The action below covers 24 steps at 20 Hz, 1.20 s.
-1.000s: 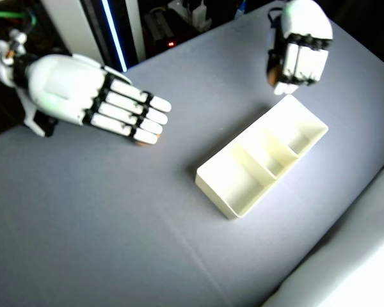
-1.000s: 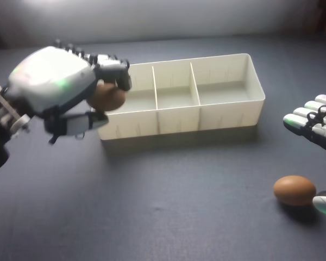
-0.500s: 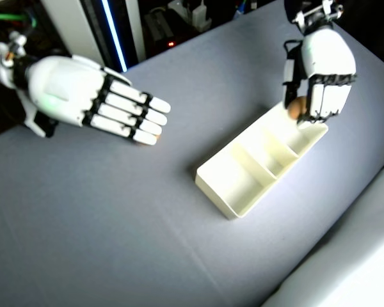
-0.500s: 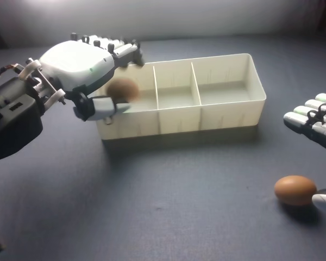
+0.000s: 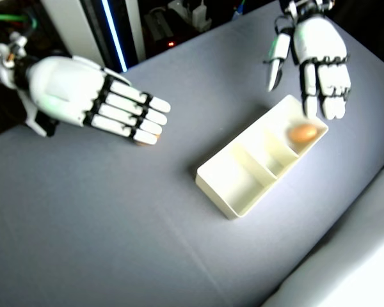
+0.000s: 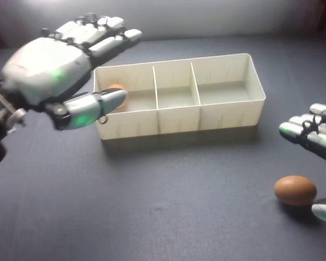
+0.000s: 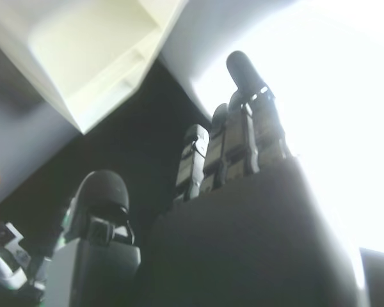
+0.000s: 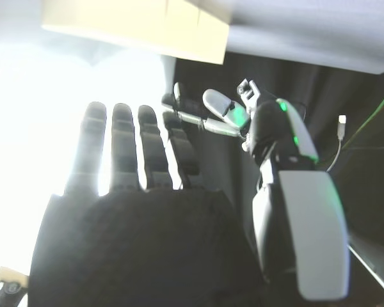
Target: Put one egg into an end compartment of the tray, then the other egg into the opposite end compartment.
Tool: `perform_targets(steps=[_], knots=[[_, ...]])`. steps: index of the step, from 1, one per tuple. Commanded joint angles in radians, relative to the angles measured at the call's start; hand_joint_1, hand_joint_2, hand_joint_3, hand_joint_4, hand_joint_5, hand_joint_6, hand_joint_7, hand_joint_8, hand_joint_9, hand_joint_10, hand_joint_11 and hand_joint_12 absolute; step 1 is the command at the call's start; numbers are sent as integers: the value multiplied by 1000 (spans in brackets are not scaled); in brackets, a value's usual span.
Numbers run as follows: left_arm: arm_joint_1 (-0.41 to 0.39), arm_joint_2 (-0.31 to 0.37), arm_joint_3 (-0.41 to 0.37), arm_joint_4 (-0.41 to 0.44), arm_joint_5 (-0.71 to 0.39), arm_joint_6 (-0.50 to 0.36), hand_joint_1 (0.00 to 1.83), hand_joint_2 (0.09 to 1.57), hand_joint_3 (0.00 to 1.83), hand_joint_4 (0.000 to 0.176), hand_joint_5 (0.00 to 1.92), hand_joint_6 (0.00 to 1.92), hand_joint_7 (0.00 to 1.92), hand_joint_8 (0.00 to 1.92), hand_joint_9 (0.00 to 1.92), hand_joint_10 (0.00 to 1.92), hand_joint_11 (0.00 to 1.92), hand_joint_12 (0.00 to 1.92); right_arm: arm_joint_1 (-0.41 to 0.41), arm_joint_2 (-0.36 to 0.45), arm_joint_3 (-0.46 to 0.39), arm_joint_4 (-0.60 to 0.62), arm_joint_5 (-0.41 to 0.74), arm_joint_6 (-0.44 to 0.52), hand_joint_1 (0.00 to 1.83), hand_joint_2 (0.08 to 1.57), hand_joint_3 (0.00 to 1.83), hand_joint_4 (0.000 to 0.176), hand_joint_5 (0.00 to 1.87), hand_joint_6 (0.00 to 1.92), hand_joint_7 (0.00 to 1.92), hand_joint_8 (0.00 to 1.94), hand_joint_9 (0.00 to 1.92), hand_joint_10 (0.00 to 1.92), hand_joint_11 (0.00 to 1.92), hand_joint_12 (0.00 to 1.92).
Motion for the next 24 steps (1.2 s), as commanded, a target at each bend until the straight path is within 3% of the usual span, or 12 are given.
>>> perform_targets(steps=[1,2,3,4,5,8,11,12,14,15,18,24], knots=[[7,21,-9,5,-179,-8,319,1404,0,116,160,68,85,12,27,12,0,908,5,-7,7,2,86,12,479,1210,0,0,1,0,46,6,18,282,2,207],[26,36,-25,6,-207,-8,457,1394,0,86,258,97,123,11,37,13,0,832,6,-13,14,2,70,17,519,1187,0,0,0,0,38,4,0,301,0,916],[56,58,-47,10,-233,-9,457,1394,0,86,258,97,123,11,37,13,0,832,7,-26,25,2,47,25,519,1187,0,0,0,0,38,4,0,301,0,916],[82,72,-62,11,-254,-13,472,1394,1,82,334,104,204,13,73,18,0,616,10,-35,32,2,25,27,611,1167,0,0,65,24,103,14,0,528,0,1428],[111,87,-79,11,-277,-17,472,1394,1,82,334,104,204,13,73,18,0,616,17,-45,41,2,-1,27,611,1167,0,0,65,24,103,14,0,528,0,1428],[182,118,-119,2,-343,-24,431,1415,1,19,423,74,308,16,195,48,0,860,44,-89,79,6,-80,28,679,1163,0,0,113,24,172,13,0,584,0,1164],[218,127,-131,-7,-366,-36,468,1410,0,0,430,50,324,11,217,53,0,985,70,-126,113,17,-124,34,834,1183,1,0,268,47,392,57,0,899,0,1456],[227,128,-131,-13,-370,-43,539,1400,0,0,446,46,348,13,238,62,0,1016,81,-137,127,17,-132,43,1292,1193,6,0,737,899,854,1071,601,1446,347,1804],[245,133,-134,-23,-386,-50,507,1402,2,0,436,33,350,8,238,65,0,1046,111,-146,141,11,-124,57,1230,1245,10,0,709,1317,754,1461,960,1853,998,1896],[254,138,-139,-26,-397,-50,494,1401,1,0,430,29,353,8,236,64,0,1045,130,-145,143,-1,-114,57,1192,1291,13,0,633,1267,714,1699,1071,1897,1172,1916],[266,141,-142,-31,-412,-50,569,1394,0,0,461,30,400,16,265,72,0,1017,170,-139,144,-25,-98,57,1181,1300,4,0,613,1309,728,1693,850,1826,900,1921],[298,146,-158,-41,-440,-50,532,1386,0,0,455,15,406,4,251,56,0,1005,296,-119,174,-50,-61,57,1197,1279,0,0,660,1199,752,1672,894,1855,961,1921]])
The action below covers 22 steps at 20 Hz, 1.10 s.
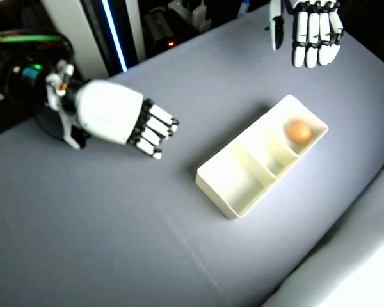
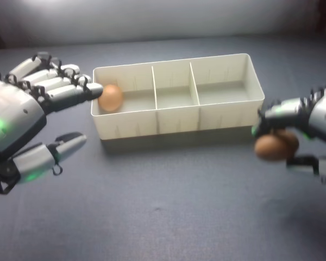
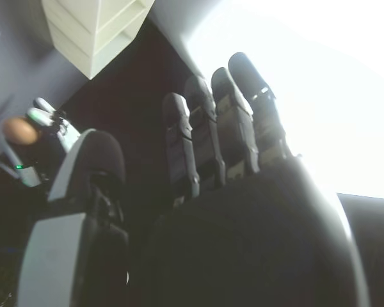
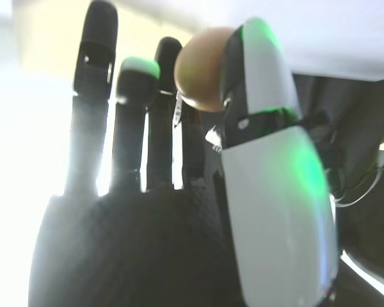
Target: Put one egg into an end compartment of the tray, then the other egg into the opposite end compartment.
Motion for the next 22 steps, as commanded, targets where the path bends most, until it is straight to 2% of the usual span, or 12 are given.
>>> perform_targets(steps=[1,2,7,11,12,13,14,15,16,18,20,22], knots=[[-6,12,0,-19,-137,0,534,1378,0,0,458,13,393,0,251,54,0,973,22,3,9,1,127,4,1172,1314,5,0,619,1289,667,1767,840,1918,878,1921],[-4,12,-2,-19,-138,0,533,1385,0,0,439,4,378,3,235,43,0,911,62,-9,32,2,118,4,1159,1323,5,0,595,1486,632,1673,893,1920,965,1921],[-3,2,2,-21,-139,-3,584,1389,0,0,459,11,390,7,254,48,0,879,243,-122,182,4,-17,3,1071,1292,0,0,662,1460,968,1928,1210,1921,1293,1921],[4,-12,13,-21,-142,-20,607,1375,0,0,511,11,410,4,287,53,0,1092,329,-214,287,30,-118,-10,1163,1332,0,0,532,1367,698,1745,820,1863,955,1921],[6,-18,16,-21,-144,-29,631,1382,0,0,508,6,405,1,293,58,0,1173,337,-235,313,50,-148,-21,1158,1319,0,0,481,1525,751,1548,757,1648,848,1921],[8,-23,18,-19,-148,-36,636,1382,0,0,505,4,398,0,291,58,0,1191,339,-249,331,59,-161,-23,1141,1243,0,0,271,1072,478,1137,585,1522,643,1921],[10,-26,18,-18,-152,-40,636,1382,0,0,505,4,398,0,291,58,0,1191,342,-260,345,66,-175,-27,1141,1243,0,0,271,1072,478,1137,585,1522,643,1921],[14,-28,18,-18,-157,-43,543,1387,3,0,497,0,380,0,284,58,0,1206,348,-274,361,82,-199,-42,866,1232,0,0,39,313,115,343,53,1067,65,1836],[16,-30,19,-18,-160,-46,522,1393,2,0,494,0,385,1,283,60,0,1172,352,-281,371,106,-220,-68,778,1230,0,0,7,97,22,116,10,732,12,1709],[16,-35,21,-18,-164,-53,467,1396,2,0,488,3,380,1,281,63,0,1149,352,-284,384,136,-242,-90,732,1188,0,38,0,3,0,4,0,52,0,1390],[18,-34,20,-19,-171,-56,502,1390,0,0,486,2,388,3,285,84,0,1201,352,-284,384,150,-243,-90,685,1187,0,9,0,0,0,0,0,1,0,1194],[23,-34,20,-21,-178,-58,513,1385,0,0,486,1,394,4,289,98,0,1240,352,-283,363,151,-209,-90,649,1200,6,14,0,0,0,0,0,0,0,1182]])
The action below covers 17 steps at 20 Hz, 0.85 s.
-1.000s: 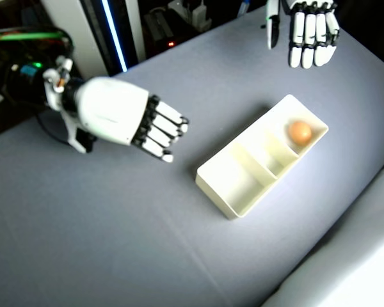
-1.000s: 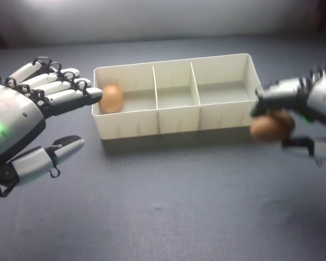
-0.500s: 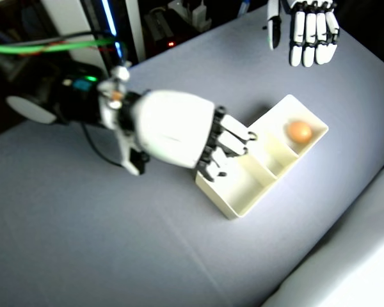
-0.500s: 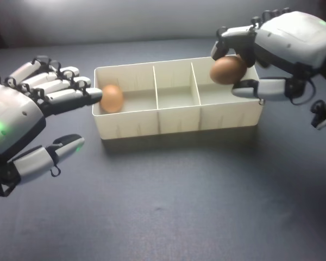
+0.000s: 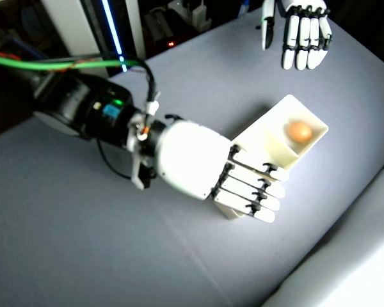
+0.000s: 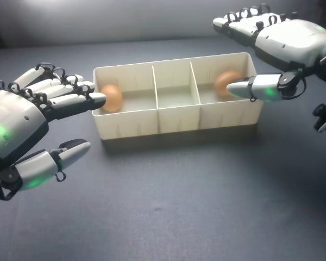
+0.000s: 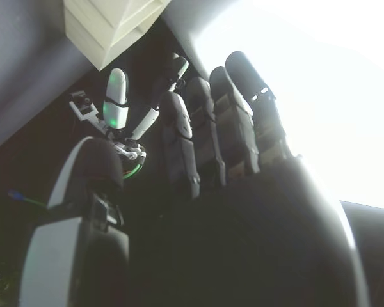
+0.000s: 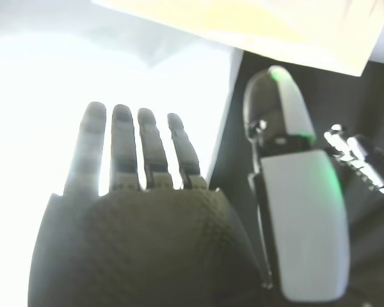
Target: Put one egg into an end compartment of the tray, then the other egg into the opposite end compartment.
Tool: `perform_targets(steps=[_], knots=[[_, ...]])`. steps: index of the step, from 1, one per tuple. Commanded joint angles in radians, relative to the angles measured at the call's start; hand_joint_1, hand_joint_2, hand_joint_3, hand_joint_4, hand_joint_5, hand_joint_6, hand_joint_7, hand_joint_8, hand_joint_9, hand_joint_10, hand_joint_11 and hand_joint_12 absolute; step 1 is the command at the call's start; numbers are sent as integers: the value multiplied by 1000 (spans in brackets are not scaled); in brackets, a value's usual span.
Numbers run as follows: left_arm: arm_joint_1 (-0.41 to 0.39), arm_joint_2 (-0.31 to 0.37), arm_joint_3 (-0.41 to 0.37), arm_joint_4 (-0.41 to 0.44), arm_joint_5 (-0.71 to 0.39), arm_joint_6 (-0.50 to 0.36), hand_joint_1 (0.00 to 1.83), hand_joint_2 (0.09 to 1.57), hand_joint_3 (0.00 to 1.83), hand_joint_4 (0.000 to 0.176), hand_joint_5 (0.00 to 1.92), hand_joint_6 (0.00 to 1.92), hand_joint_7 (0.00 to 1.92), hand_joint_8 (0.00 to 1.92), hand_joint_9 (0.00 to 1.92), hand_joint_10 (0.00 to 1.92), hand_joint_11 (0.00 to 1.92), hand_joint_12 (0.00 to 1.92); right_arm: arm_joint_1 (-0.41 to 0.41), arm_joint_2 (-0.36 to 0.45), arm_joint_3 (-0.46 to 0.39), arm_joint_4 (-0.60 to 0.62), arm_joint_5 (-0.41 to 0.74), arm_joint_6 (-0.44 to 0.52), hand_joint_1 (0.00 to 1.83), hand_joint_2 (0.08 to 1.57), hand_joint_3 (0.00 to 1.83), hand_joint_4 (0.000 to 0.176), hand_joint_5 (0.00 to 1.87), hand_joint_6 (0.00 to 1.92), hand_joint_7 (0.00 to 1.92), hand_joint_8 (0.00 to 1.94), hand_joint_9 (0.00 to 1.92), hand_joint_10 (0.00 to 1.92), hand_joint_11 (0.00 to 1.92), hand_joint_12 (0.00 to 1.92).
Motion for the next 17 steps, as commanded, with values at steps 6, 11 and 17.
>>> perform_targets(steps=[6,11,17], knots=[[19,11,-12,-33,-184,-3,639,1382,0,0,358,0,365,0,266,55,0,948,-9,120,-163,-71,347,3,348,1309,6,26,0,0,0,0,17,24,0,1664],[62,15,-26,-94,-268,-2,741,1382,0,26,135,4,117,2,119,8,0,433,-141,232,-308,-108,596,3,306,1281,0,74,0,0,0,0,0,0,0,1496],[138,23,-55,-199,-442,-3,471,1474,8,50,0,0,0,0,10,0,0,265,-355,348,-427,-82,906,57,250,1242,0,33,0,0,0,0,0,0,0,3]])
